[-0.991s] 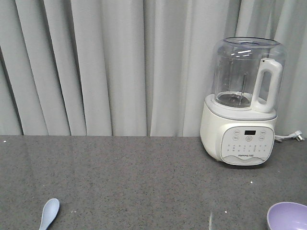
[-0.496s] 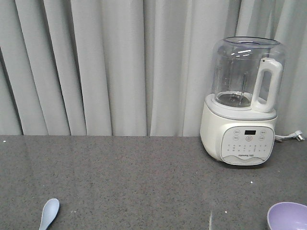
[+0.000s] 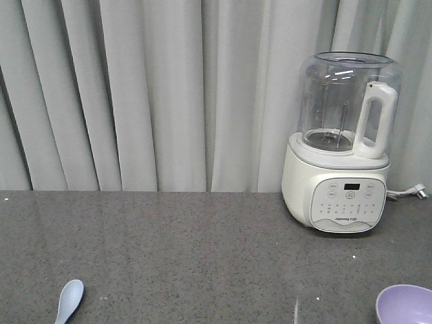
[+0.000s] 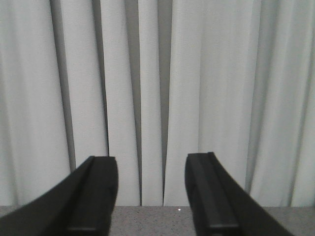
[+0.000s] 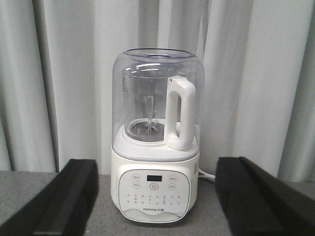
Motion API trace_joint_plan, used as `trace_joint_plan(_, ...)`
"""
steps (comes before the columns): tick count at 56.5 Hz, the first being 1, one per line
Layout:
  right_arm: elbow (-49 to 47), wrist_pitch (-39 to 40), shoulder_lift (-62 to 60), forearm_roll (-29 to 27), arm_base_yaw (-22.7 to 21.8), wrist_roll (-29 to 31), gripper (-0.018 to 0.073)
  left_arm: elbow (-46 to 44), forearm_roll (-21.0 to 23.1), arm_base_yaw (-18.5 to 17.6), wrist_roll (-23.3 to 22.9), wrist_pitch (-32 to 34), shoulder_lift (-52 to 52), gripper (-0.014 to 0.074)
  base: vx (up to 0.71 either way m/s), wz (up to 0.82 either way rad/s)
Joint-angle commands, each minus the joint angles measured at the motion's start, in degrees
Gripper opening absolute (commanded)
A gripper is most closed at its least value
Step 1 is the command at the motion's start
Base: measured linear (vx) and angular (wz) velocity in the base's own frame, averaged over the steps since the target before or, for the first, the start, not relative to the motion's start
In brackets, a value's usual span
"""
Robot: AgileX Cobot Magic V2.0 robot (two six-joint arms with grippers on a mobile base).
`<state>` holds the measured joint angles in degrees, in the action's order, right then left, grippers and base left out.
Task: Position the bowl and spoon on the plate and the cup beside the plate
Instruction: 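Lower the left gripper onto the white spoon handle and close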
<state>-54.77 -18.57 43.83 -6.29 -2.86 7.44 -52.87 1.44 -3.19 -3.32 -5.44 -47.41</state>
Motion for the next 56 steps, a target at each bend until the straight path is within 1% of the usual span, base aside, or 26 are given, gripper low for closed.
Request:
trace_joint_plan(1, -2.0, 5.6, -0.2, -0.1, -0.3, -0.1, 0.0671, -2.0, 2.4, -0.1, -3.9, 5.4, -0.1, 0.0545, 0.00, 0.00)
trace_joint_plan(3, -2.0, 5.6, -0.2, -0.1, -0.3, -0.2, 0.0678, -2.0, 2.9, -0.1, -4.9, 5.4, -0.4, 0.0551, 0.00, 0.00)
trace_joint_plan(5, -2.0, 5.6, -0.2, -0.1, -0.3, -0.2, 0.0680, -2.0, 2.6, -0.1, -4.8, 5.4, -0.8, 0.0549, 0.00, 0.00)
trace_joint_plan(9, -2.0, 5.6, -0.2, -0.2, -0.3, -0.5, 0.0673, -2.6, 2.6, -0.1, -4.7, 2.6, -1.6, 0.0542, 0.00, 0.00)
trace_joint_plan(12, -2.0, 5.6, -0.2, -0.2, -0.3, -0.5, 0.0662, -4.0, 2.6, -0.2, -4.2, -1.0, -2.7, 0.0535, 0.00, 0.00)
trace_joint_plan(16, -2.0, 5.7, -0.2, -0.2, -0.3, -0.5, 0.0646, -7.1, 2.5, -0.2, -3.8, -8.0, -5.1, 0.0523, 0.00, 0.00)
trace_joint_plan(19, -2.0, 5.7, -0.2, -0.2, -0.3, -0.5, 0.0634, -10.2, 2.5, -0.8, -1.6, -12.5, -8.0, 0.0517, 0.00, 0.00)
trace_joint_plan(24, -2.0, 5.7, -0.2, -0.1, -0.3, -0.5, 0.0611, -15.1, 2.6, -3.1, 1.8, -20.7, -13.3, 0.0504, 0.00, 0.00)
trace_joint_plan(28, -2.0, 5.7, -0.2, -0.1, -0.3, -0.5, 0.0596, -17.7, 2.5, -5.1, 2.2, -25.8, -17.9, 0.0491, 0.00, 0.00)
trace_joint_plan(31, -2.0, 5.7, -0.2, -0.1, -0.3, -0.5, 0.0586, -18.3, 2.4, -5.7, 2.1, -29.4, -21.6, 0.0481, 0.00, 0.00)
trace_joint_plan(38, -2.0, 5.7, 0.0, -0.1, -0.3, -0.4, 0.0585, -18.3, 2.5, -5.8, -0.4, -35.2, -29.4, 0.0469, 0.00, 0.00)
trace_joint_plan(46, -2.0, 5.7, 0.7, -0.1, -0.3, -0.4, 0.0585, -18.3, 2.6, -6.0, -1.4, -41.0, -36.9, 0.0468, 0.00, 0.00)
trace_joint_plan(56, -2.0, 5.5, 1.6, -0.1, -0.3, -0.4, 0.0585, -18.3, 2.7, -7.9, -2.1, -43.1, -43.3, 0.0468, 0.00, 0.00)
